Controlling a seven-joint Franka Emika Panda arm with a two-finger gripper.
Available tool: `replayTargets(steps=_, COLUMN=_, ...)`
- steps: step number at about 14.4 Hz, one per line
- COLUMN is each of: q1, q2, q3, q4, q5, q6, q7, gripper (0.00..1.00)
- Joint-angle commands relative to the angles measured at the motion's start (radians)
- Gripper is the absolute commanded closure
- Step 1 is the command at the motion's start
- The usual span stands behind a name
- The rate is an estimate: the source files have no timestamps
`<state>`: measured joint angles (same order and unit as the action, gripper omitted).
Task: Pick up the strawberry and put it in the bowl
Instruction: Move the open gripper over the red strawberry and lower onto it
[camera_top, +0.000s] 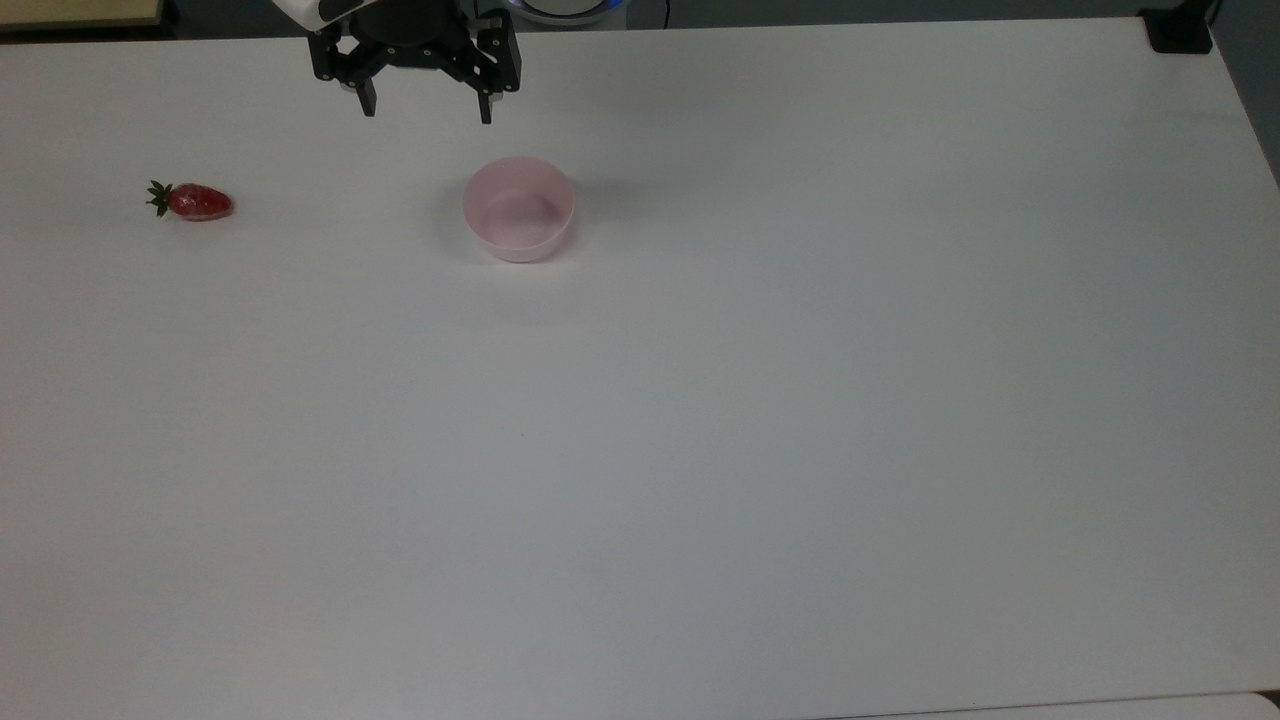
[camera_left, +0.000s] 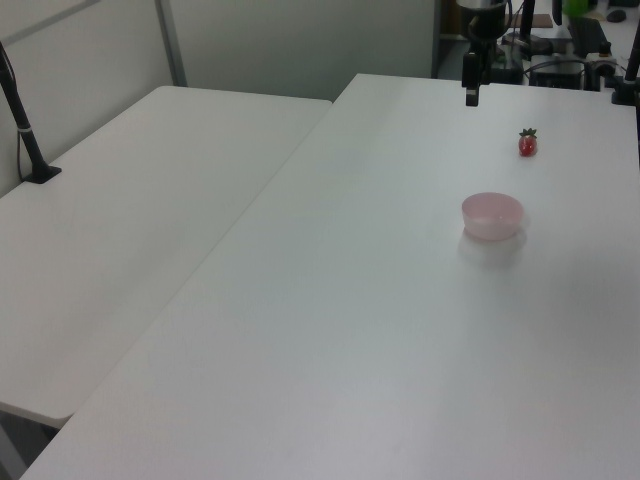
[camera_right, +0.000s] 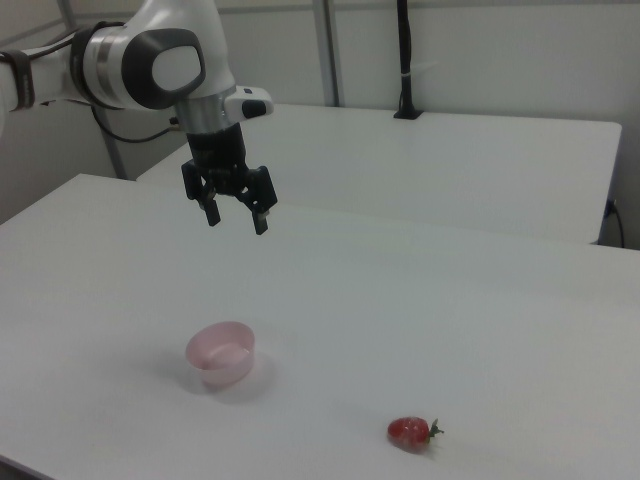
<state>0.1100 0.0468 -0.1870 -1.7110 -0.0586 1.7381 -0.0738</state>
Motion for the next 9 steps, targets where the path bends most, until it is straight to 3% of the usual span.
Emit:
replayTargets(steps=1, q1=0.013, q2=-0.013, q3=0.0, q4=-0.001, q5=-0.015, q6=-0.017, q7=0.022, gripper=0.0)
replayTargets(steps=9, q1=0.02, q2=-0.005, q3=0.001, q4=-0.001, q5=-0.017, q6=-0.019, q7=0.026, gripper=0.0)
